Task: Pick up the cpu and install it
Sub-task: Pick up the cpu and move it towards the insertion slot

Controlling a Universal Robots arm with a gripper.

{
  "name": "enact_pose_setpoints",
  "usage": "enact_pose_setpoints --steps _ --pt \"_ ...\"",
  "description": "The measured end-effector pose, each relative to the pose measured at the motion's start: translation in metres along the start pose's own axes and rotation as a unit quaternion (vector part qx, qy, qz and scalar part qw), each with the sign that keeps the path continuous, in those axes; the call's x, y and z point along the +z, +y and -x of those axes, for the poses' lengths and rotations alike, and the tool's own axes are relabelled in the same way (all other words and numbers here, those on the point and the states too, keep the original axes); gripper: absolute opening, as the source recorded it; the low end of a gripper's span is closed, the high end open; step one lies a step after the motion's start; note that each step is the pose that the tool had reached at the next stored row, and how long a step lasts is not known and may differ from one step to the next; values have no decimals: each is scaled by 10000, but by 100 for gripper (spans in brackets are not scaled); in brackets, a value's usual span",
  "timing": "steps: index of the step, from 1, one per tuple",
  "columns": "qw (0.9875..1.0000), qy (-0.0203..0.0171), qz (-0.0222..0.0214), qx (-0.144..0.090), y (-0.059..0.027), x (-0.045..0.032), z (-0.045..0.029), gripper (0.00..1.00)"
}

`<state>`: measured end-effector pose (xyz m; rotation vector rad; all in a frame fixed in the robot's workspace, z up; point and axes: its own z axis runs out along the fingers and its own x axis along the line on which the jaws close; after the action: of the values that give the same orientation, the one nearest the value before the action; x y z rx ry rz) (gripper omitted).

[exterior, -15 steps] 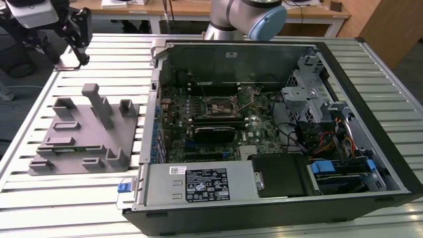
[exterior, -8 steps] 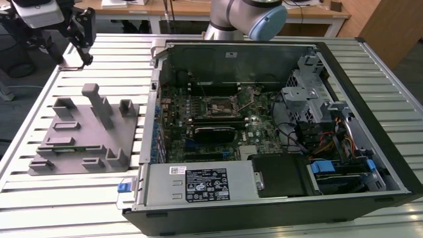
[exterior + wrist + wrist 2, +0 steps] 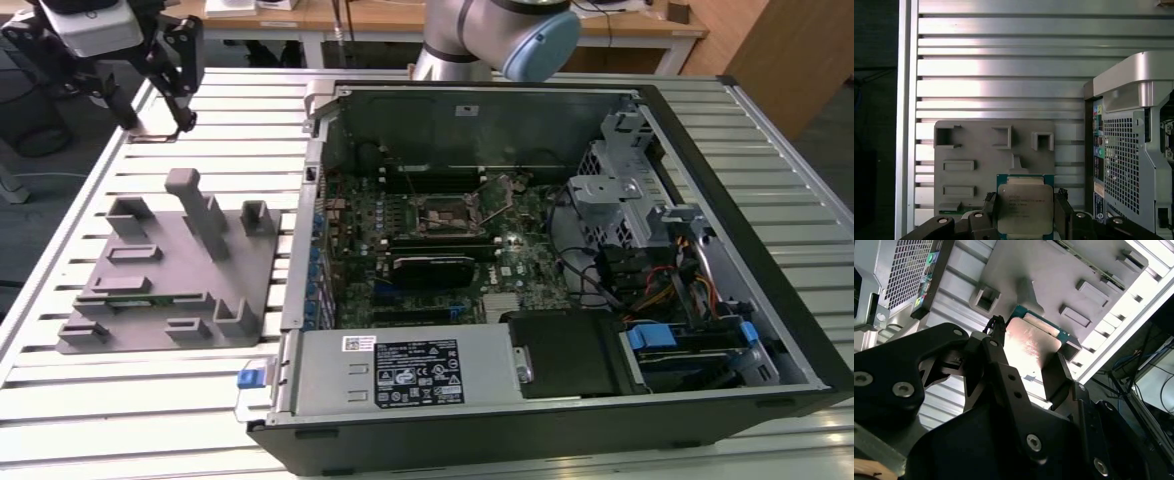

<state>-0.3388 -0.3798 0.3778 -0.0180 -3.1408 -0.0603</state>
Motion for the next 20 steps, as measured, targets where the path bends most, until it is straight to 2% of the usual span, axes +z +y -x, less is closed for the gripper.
enact_pose_setpoints --steps 15,20 --pt "10000 0 0 0 3 0 162 54" --pt "10000 0 0 0 4 0 242 54"
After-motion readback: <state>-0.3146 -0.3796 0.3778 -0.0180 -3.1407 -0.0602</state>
